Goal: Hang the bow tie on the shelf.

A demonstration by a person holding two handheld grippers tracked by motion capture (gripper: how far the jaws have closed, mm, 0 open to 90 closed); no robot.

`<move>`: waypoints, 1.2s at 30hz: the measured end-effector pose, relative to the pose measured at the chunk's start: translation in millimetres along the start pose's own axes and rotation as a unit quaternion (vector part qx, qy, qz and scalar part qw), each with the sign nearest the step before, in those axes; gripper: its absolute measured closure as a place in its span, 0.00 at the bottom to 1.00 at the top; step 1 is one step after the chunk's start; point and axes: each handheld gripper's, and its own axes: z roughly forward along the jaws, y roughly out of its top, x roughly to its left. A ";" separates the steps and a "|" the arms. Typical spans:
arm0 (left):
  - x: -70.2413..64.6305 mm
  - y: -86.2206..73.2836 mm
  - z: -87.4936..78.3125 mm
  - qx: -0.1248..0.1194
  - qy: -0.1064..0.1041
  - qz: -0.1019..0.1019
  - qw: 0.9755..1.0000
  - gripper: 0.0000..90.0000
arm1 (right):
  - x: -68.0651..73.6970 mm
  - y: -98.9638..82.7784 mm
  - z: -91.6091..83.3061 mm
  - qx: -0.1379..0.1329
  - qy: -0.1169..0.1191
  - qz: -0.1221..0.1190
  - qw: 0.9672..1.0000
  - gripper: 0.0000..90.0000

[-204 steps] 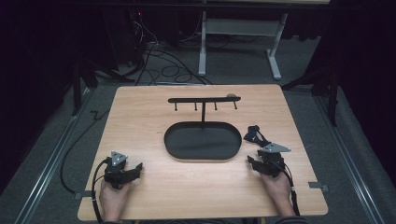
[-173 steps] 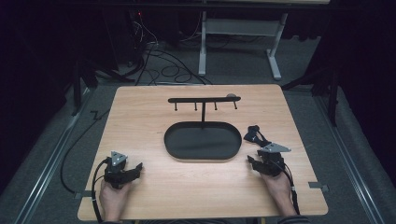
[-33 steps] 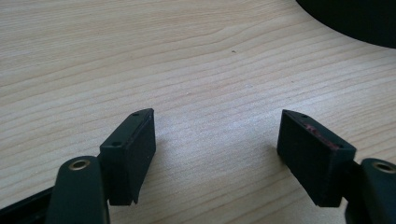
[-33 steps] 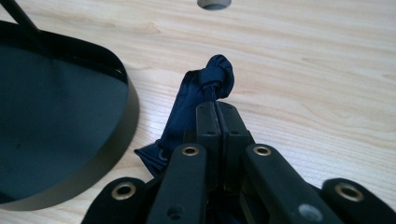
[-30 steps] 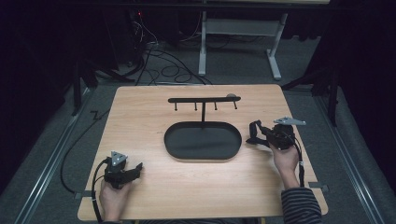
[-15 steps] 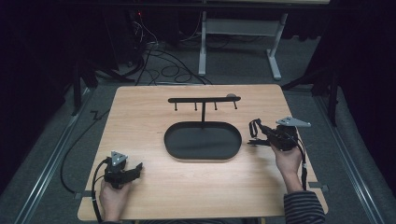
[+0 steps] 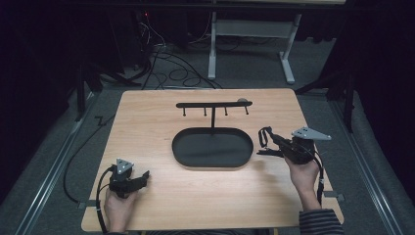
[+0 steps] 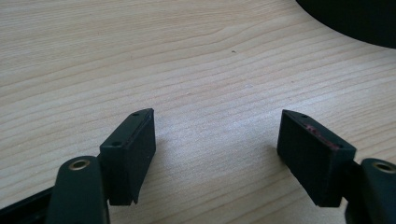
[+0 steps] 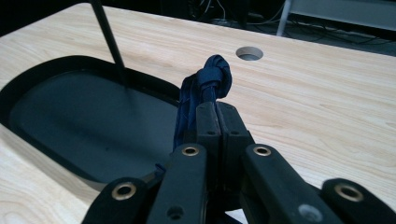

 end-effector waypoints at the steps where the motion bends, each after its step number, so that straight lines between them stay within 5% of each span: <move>1: 0.0 0.0 0.0 0.000 0.000 0.000 1.000 0.32 | 0.0 0.0 0.0 0.000 0.000 0.000 1.000 1.00; 36: 0.0 0.0 0.0 0.000 0.001 0.000 1.000 0.32 | 35.4 12.3 -0.6 -0.014 0.076 -0.023 0.997 1.00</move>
